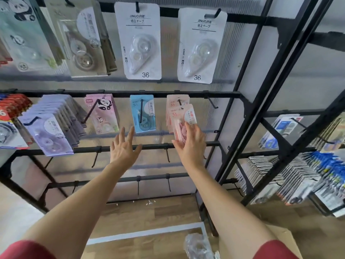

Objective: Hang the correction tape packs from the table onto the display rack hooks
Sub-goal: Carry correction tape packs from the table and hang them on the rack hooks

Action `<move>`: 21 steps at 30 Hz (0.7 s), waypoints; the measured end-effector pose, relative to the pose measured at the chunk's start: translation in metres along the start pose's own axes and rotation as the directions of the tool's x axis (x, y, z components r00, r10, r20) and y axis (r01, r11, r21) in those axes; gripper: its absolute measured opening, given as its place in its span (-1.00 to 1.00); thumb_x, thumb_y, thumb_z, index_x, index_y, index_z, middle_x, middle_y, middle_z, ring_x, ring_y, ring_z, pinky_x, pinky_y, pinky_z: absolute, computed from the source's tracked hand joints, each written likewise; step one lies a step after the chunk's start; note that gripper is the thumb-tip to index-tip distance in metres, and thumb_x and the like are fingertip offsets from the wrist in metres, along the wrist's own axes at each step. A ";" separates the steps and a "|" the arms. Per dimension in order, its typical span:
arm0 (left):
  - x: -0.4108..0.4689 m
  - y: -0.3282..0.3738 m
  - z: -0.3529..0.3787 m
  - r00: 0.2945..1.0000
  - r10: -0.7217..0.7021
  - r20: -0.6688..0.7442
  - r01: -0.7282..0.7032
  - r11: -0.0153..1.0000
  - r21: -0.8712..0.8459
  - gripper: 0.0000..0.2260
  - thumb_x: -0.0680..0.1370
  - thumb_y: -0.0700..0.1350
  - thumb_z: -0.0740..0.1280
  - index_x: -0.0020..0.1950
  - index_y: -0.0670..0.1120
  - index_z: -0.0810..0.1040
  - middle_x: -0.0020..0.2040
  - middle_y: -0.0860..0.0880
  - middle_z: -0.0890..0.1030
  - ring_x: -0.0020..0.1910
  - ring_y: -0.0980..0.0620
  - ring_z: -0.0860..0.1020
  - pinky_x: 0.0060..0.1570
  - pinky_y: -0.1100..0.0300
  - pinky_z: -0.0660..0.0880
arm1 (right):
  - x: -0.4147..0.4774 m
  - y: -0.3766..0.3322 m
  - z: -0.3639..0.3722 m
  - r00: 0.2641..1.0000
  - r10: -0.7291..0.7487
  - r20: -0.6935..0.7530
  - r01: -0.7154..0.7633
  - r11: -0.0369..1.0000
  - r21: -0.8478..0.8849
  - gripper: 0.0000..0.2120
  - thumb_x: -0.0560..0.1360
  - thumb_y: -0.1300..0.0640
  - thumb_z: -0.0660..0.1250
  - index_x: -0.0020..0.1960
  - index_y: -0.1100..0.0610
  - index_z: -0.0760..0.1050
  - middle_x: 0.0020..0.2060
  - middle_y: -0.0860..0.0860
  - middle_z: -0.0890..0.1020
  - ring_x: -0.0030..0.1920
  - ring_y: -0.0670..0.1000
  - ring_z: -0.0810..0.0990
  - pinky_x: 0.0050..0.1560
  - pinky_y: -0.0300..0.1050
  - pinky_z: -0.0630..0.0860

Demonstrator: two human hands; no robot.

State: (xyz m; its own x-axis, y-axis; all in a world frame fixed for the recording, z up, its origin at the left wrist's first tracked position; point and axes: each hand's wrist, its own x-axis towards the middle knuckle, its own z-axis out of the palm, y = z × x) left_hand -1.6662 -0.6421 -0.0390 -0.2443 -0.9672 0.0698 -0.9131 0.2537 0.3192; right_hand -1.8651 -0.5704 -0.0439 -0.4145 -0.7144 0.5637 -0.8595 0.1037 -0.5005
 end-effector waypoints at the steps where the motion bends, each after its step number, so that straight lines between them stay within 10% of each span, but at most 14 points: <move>1: 0.001 0.000 0.001 1.000 -0.003 0.002 0.003 1.000 0.003 -0.36 0.62 0.17 0.10 0.57 0.08 -0.19 0.58 -0.08 -0.18 0.54 -0.17 -0.08 0.48 -0.14 -0.05 | 0.001 0.001 0.002 1.000 0.014 -0.008 -0.014 1.000 0.005 -0.35 0.39 -0.04 0.49 0.38 0.13 0.37 0.33 0.22 0.41 0.26 0.24 0.43 0.15 0.23 0.49; 21: 0.043 -0.023 -0.010 0.997 -0.071 -0.038 0.071 0.997 -0.004 -0.37 0.63 0.11 0.15 0.58 0.09 -0.14 0.58 -0.10 -0.11 0.55 -0.15 -0.10 0.49 -0.10 -0.11 | 0.073 -0.001 0.054 0.964 0.151 0.218 -0.151 0.988 -0.016 -0.30 0.39 0.01 0.50 0.42 0.11 0.27 0.41 0.18 0.22 0.34 0.22 0.31 0.23 0.08 0.47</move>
State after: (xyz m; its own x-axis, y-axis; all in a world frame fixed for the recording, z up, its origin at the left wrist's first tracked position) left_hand -1.6528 -0.6900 -0.0339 -0.1660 -0.9826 0.0829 -0.9268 0.1842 0.3274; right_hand -1.8785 -0.6603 -0.0378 -0.4637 -0.8244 0.3246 -0.7920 0.2215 -0.5689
